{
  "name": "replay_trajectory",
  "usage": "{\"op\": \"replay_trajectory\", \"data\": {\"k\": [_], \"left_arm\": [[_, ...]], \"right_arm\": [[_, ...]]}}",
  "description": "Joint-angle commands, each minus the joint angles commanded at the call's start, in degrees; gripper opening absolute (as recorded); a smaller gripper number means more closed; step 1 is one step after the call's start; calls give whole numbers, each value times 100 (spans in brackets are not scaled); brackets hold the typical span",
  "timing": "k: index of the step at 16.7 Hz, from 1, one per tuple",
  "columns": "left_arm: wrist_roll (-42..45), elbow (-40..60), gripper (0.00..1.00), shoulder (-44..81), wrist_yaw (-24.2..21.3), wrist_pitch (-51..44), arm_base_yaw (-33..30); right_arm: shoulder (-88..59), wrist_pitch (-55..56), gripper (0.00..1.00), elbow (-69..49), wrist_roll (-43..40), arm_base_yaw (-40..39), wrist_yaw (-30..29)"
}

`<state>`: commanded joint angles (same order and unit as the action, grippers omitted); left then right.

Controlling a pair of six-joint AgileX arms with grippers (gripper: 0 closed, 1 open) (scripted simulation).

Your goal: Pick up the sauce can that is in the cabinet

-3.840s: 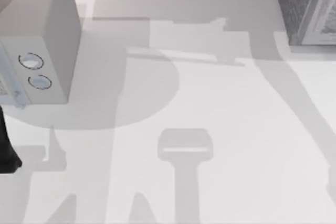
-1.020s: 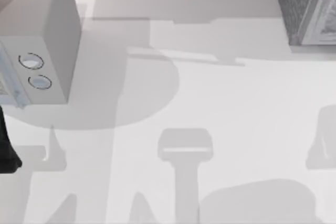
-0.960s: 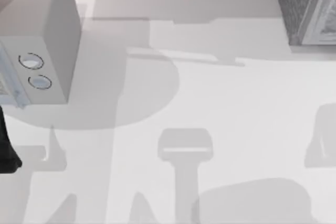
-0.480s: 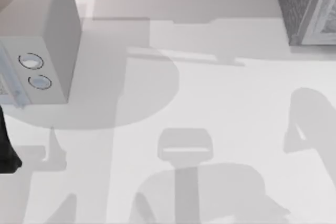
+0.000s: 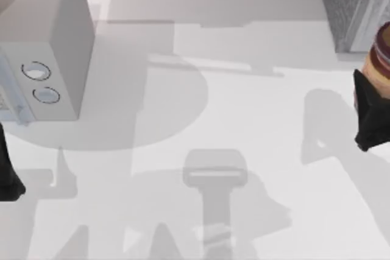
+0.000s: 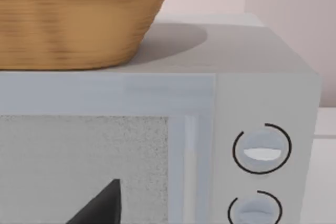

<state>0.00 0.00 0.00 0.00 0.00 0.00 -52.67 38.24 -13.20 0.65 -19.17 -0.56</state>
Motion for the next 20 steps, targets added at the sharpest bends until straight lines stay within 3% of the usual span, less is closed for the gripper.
{"op": "replay_trajectory", "data": {"k": [20], "left_arm": [[0,0,100,0,0,0,0]], "right_arm": [[-5619,4198,0,-1483,38,-2060,-48]]}}
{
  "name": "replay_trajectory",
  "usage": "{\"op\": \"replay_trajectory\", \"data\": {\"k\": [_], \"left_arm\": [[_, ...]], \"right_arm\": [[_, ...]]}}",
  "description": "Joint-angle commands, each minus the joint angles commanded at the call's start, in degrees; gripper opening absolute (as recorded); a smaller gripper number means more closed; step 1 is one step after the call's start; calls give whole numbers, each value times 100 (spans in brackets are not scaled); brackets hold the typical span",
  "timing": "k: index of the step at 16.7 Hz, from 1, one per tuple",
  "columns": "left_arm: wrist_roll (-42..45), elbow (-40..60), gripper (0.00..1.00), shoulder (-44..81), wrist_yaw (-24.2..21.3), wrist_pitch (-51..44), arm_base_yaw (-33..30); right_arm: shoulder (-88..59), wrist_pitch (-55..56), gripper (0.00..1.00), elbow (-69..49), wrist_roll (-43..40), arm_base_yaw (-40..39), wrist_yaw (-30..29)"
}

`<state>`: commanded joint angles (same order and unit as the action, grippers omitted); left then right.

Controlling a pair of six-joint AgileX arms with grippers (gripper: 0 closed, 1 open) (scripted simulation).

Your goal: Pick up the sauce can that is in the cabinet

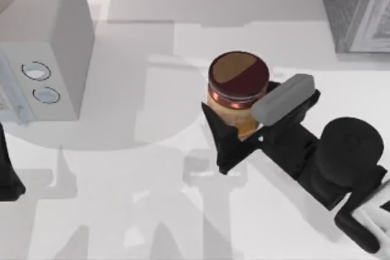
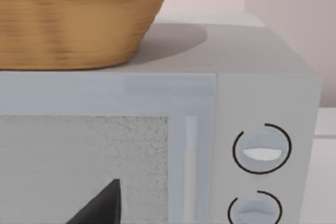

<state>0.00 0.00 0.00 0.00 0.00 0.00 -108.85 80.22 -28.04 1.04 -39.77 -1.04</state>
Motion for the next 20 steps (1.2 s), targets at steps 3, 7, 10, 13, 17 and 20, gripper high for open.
{"op": "replay_trajectory", "data": {"k": [3,7,10,13,17,20], "left_arm": [[0,0,100,0,0,0,0],[0,0,100,0,0,0,0],[0,0,100,0,0,0,0],[0,0,100,0,0,0,0],[0,0,100,0,0,0,0],[0,0,100,0,0,0,0]], "right_arm": [[-764,581,0,-207,-4,-284,-15],[-1086,842,0,-302,-23,-394,-29],[-1086,842,0,-302,-23,-394,-29],[-1089,826,0,-297,-13,-369,-24],[-1489,718,0,-780,9,-365,-47],[-1913,582,0,-1364,-14,-378,-44]]}}
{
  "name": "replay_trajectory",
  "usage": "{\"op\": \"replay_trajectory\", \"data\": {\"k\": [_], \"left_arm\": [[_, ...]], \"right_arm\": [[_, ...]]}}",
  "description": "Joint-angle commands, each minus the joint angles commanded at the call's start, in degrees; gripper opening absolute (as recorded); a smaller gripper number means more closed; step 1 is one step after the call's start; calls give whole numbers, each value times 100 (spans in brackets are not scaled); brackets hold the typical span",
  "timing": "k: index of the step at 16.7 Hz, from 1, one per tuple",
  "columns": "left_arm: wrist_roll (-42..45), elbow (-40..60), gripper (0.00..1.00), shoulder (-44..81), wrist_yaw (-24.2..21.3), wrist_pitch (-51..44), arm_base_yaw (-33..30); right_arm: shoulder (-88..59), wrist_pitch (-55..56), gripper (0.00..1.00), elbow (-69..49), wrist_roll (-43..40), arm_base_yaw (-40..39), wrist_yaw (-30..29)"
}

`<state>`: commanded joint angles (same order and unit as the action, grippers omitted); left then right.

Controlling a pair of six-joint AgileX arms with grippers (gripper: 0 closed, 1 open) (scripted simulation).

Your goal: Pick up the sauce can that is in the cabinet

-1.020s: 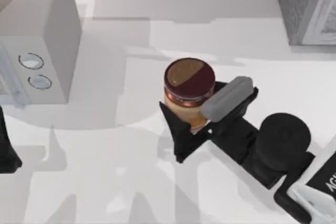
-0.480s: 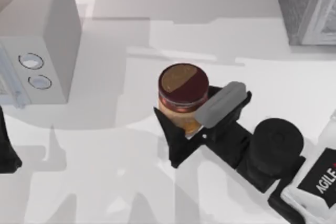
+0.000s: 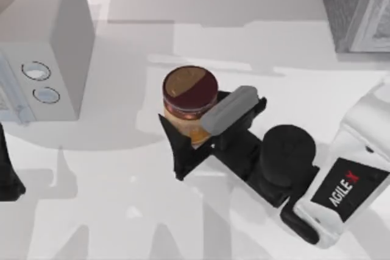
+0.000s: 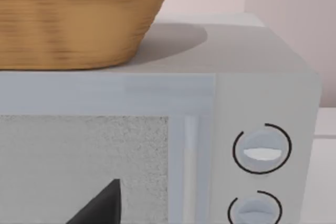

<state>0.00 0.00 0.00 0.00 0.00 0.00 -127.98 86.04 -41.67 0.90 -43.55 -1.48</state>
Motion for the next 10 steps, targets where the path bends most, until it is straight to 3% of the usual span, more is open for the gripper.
{"op": "replay_trajectory", "data": {"k": [7,10], "left_arm": [[0,0,100,0,0,0,0],[0,0,100,0,0,0,0]], "right_arm": [[-335,-118,0,-478,-20,-10,5],[-335,-118,23,-478,-20,-10,5]]}}
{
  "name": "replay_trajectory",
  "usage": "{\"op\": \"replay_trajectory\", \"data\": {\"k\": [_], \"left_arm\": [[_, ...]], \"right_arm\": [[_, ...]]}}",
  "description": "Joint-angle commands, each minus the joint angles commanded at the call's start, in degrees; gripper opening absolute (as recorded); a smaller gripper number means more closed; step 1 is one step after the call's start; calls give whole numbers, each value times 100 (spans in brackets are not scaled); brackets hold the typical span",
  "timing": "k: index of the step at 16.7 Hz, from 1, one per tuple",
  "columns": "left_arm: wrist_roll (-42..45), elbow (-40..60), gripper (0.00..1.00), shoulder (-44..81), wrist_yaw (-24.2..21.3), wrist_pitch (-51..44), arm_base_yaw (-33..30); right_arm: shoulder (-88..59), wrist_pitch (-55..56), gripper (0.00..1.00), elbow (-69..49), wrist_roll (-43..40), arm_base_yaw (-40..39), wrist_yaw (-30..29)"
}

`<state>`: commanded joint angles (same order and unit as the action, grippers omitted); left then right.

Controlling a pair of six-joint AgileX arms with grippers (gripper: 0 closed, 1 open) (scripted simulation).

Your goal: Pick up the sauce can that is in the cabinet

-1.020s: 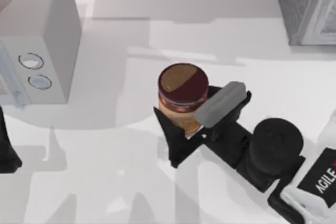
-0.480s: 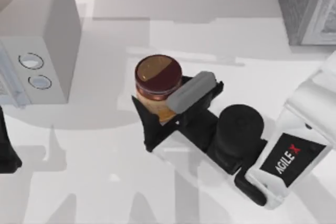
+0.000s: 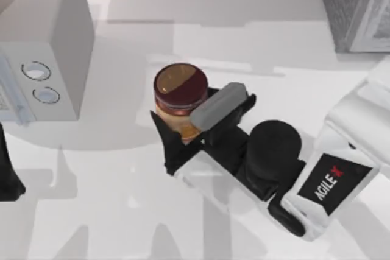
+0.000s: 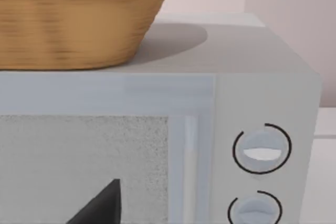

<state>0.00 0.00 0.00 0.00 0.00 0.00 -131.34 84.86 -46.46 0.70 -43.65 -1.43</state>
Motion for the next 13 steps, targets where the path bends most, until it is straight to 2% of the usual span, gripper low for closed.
{"op": "replay_trajectory", "data": {"k": [10,13], "left_arm": [[0,0,100,0,0,0,0],[0,0,100,0,0,0,0]], "right_arm": [[0,0,98,0,0,0,0],[0,0,100,0,0,0,0]]}}
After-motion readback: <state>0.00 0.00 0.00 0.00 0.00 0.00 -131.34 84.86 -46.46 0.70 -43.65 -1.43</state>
